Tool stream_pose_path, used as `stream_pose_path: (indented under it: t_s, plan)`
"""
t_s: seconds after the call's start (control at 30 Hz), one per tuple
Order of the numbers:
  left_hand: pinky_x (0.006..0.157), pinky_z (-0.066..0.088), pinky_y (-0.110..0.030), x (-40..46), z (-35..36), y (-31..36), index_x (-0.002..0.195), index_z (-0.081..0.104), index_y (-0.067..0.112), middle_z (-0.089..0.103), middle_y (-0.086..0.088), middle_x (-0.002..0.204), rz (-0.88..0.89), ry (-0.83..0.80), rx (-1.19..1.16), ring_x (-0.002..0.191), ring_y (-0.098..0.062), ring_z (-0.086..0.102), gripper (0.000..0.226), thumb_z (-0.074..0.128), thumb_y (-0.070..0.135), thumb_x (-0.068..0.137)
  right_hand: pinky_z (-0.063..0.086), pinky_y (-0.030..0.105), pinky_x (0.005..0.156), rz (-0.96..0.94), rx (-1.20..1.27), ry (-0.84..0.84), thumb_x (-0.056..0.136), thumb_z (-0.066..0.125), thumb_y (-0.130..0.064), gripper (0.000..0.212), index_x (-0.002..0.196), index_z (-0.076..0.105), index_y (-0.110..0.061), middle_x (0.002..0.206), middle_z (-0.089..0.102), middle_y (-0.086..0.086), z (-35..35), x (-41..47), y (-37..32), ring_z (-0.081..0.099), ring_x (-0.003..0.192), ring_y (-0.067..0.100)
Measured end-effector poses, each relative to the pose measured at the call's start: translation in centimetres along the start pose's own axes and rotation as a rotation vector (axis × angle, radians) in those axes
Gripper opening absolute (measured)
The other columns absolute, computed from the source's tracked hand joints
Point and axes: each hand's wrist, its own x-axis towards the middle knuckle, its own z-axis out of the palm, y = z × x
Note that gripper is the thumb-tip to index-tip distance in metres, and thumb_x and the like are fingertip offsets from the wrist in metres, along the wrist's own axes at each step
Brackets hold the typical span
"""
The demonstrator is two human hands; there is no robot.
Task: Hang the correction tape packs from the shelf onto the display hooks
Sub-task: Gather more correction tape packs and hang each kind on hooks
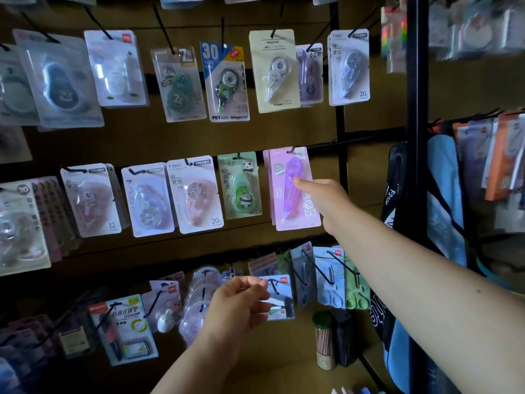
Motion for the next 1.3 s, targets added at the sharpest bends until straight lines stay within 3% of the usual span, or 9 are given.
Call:
stream_pose_path:
  t_s: [0.37,0.47,0.6,0.77,0.9,1.17,1.3]
  plan:
    - [0.050,0.050,-0.023,2.0,-1.3,-2.1,0.088,0.067,0.010,0.070,-0.006,0.071,-0.029,-0.013,0.038,0.056,-0.011,0.063,0.006,0.068,0.016,0.091,0.053,0.046,0.092,-0.001,-0.152,0.075,0.084,0.065,-0.047,0.035,0.086,0.062,-0.012,0.104,0.069,0.011,1.3,4.3,2.5,0.067,0.095,0.027]
    - [0.052,0.050,-0.024,2.3,-1.5,-2.5,0.088,0.067,0.011,0.071,-0.006,0.073,-0.021,-0.007,0.059,0.059,-0.012,0.064,0.007,0.067,0.018,0.091,0.051,0.044,0.092,0.018,-0.215,0.091,0.084,0.062,-0.052,0.051,0.102,0.063,-0.004,0.110,0.067,0.014,1.3,5.3,3.2,0.065,0.099,0.029]
    - [0.055,0.052,-0.025,2.3,-1.4,-2.7,0.092,0.067,0.008,0.070,-0.008,0.075,-0.030,-0.013,0.048,0.060,-0.014,0.064,0.009,0.067,0.018,0.091,0.052,0.040,0.089,0.039,-0.233,0.104,0.082,0.061,-0.059,0.058,0.104,0.060,-0.005,0.103,0.066,0.009,1.3,5.8,4.1,0.064,0.094,0.025]
    - [0.053,0.052,-0.024,1.9,-1.6,-2.9,0.087,0.067,0.011,0.070,-0.008,0.073,-0.032,0.004,0.045,0.058,-0.013,0.064,0.007,0.067,0.016,0.092,0.047,0.025,0.053,0.057,-0.244,0.124,0.082,0.061,-0.057,0.046,0.097,0.053,-0.014,0.080,0.056,-0.005,1.0,4.7,5.6,0.058,0.064,0.016]
    - [0.053,0.051,-0.023,1.5,-1.5,-2.8,0.083,0.067,0.013,0.070,-0.006,0.072,-0.025,0.002,0.047,0.058,-0.012,0.063,0.008,0.067,0.016,0.091,0.045,0.023,0.047,0.100,-0.229,0.088,0.083,0.062,-0.053,0.041,0.095,0.056,-0.015,0.068,0.064,0.003,0.6,3.2,6.9,0.056,0.050,0.013]
    - [0.057,0.053,-0.026,0.0,-1.4,-3.1,0.090,0.066,0.009,0.069,-0.005,0.073,-0.021,-0.011,0.150,0.061,-0.014,0.063,0.009,0.067,0.018,0.092,0.045,0.024,0.050,0.090,-0.329,0.057,0.089,0.056,-0.049,0.031,0.081,0.058,-0.019,0.070,0.068,0.001,0.0,-1.1,9.5,0.060,0.055,0.013]
    - [0.051,0.050,-0.021,-1.0,-1.3,-4.0,0.091,0.063,0.006,0.063,-0.006,0.069,-0.038,-0.034,0.217,0.054,-0.011,0.057,0.009,0.066,0.014,0.093,0.050,0.033,0.064,0.056,-0.354,0.011,0.088,0.057,-0.046,0.035,0.084,0.062,-0.012,0.065,0.067,-0.001,0.3,-4.2,11.6,0.060,0.056,0.014]
